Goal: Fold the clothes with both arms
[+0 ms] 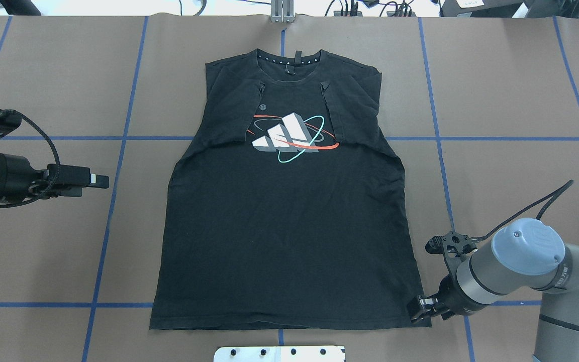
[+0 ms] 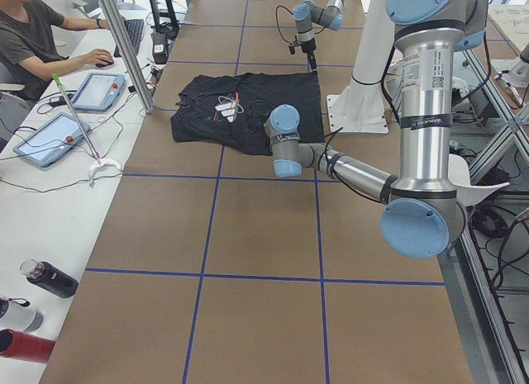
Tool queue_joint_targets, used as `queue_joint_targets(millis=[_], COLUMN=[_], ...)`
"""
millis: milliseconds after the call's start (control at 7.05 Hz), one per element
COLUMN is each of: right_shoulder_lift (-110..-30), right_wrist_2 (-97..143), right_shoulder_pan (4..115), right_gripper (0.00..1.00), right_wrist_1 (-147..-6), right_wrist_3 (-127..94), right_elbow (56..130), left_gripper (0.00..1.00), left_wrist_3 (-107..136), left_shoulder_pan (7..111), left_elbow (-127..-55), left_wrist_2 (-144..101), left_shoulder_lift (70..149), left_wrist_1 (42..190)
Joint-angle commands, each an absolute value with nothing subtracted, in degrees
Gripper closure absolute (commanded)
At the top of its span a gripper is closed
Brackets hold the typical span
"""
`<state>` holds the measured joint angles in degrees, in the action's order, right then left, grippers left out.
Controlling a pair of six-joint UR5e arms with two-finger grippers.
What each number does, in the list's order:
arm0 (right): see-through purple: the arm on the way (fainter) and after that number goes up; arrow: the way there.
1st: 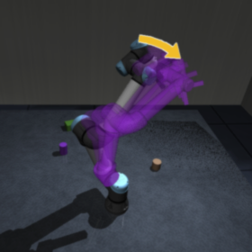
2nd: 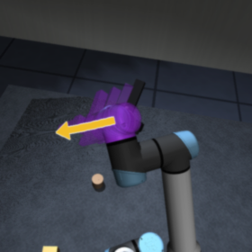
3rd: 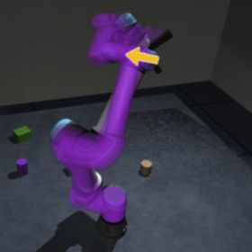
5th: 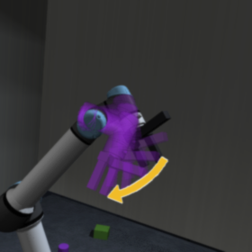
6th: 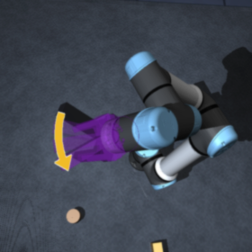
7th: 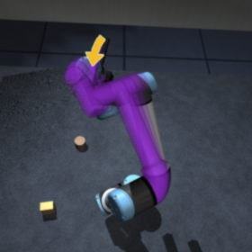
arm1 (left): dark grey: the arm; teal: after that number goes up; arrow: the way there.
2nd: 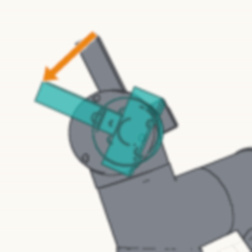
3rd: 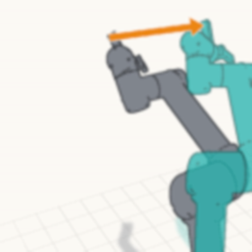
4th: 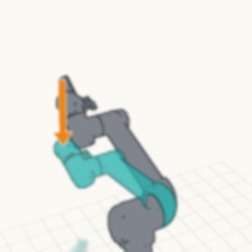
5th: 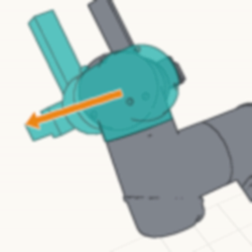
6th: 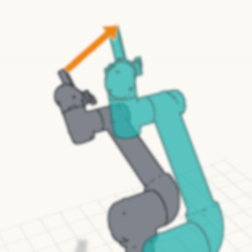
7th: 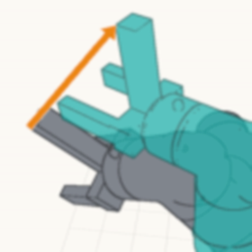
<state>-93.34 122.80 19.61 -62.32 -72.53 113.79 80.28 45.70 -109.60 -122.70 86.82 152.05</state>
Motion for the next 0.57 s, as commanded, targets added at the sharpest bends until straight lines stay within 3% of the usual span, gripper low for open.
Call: queue_joint_targets(millis=[0, 284, 426], right_shoulder_lift=[-93.3, -93.0, -93.0], right_wrist_2=[122.8, 122.8, 122.9], right_shoulder_pan=[19.0, 18.8, 18.8], right_gripper=[0.28, 0.30, 0.38], right_wrist_1=[-62.3, -62.3, -62.4], right_wrist_3=[-73.6, -73.6, -73.7], right_elbow=[113.8, 113.3, 113.3], left_gripper=[0.00, 0.00, 0.00], left_wrist_3=[80.2, 80.2, 80.2], left_shoulder_pan=[45.7, 45.7, 45.8], left_elbow=[-109.6, -109.6, -109.6], left_wrist_2=[-122.8, -122.8, -122.8], left_shoulder_lift=[86.8, 86.7, 86.7], left_wrist_1=[152.1, 152.1, 152.1])
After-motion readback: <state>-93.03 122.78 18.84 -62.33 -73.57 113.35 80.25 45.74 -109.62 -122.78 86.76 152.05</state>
